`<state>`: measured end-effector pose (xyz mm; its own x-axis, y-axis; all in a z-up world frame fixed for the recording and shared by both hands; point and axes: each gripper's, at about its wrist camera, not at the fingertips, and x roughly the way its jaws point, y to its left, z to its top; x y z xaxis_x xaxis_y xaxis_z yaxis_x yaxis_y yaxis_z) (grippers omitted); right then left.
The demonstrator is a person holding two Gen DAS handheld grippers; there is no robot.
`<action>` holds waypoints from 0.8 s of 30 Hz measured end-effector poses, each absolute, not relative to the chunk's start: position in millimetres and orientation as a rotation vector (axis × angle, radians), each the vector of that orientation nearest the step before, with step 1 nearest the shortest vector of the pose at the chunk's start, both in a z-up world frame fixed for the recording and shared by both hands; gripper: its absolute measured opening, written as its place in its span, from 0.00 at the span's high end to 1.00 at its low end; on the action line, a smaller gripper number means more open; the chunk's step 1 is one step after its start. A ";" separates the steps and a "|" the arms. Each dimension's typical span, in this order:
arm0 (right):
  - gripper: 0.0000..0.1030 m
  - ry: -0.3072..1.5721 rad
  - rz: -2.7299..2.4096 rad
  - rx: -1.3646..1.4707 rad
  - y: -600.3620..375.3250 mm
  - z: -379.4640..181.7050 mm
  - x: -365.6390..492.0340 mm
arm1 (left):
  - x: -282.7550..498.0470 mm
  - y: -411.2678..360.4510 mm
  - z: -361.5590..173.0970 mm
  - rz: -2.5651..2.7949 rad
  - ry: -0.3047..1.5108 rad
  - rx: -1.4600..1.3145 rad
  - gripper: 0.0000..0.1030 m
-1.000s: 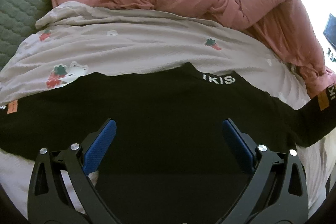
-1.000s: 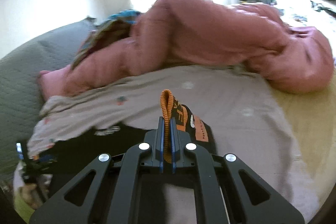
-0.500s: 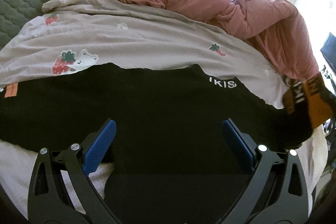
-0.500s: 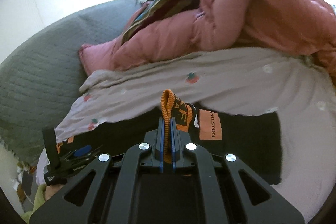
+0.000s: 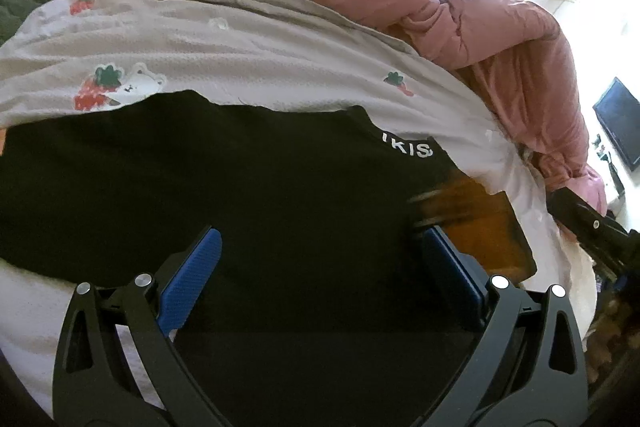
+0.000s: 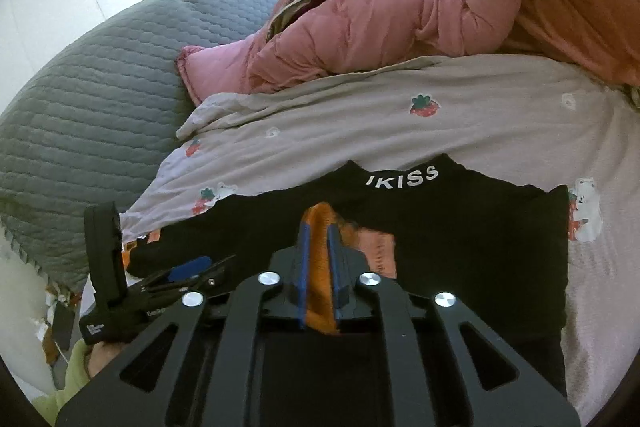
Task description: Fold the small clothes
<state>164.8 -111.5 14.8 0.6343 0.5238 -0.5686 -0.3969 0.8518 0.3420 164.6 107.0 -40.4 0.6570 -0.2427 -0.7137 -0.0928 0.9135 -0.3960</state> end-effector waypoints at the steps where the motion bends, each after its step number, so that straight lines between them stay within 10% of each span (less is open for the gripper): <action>1: 0.79 0.709 0.526 0.198 -113.9 13.7 164.5 | 164.8 107.8 -41.0 -0.092 0.857 -0.429 0.08; 6: 0.69 0.708 0.469 0.211 -131.2 6.9 164.4 | 165.3 109.0 -45.0 -0.136 0.859 -0.474 0.12; 12: 0.65 0.709 0.400 0.225 -156.3 -3.1 163.0 | 168.6 99.7 -60.4 -0.202 0.928 -0.524 0.47; 22: 0.64 0.708 0.327 0.260 -193.2 -14.6 157.2 | 164.9 62.1 -85.8 -0.243 0.999 -0.518 0.49; 24: 0.64 0.708 0.316 0.268 -198.9 -17.7 157.0 | 164.4 58.4 -84.3 -0.240 0.977 -0.497 0.63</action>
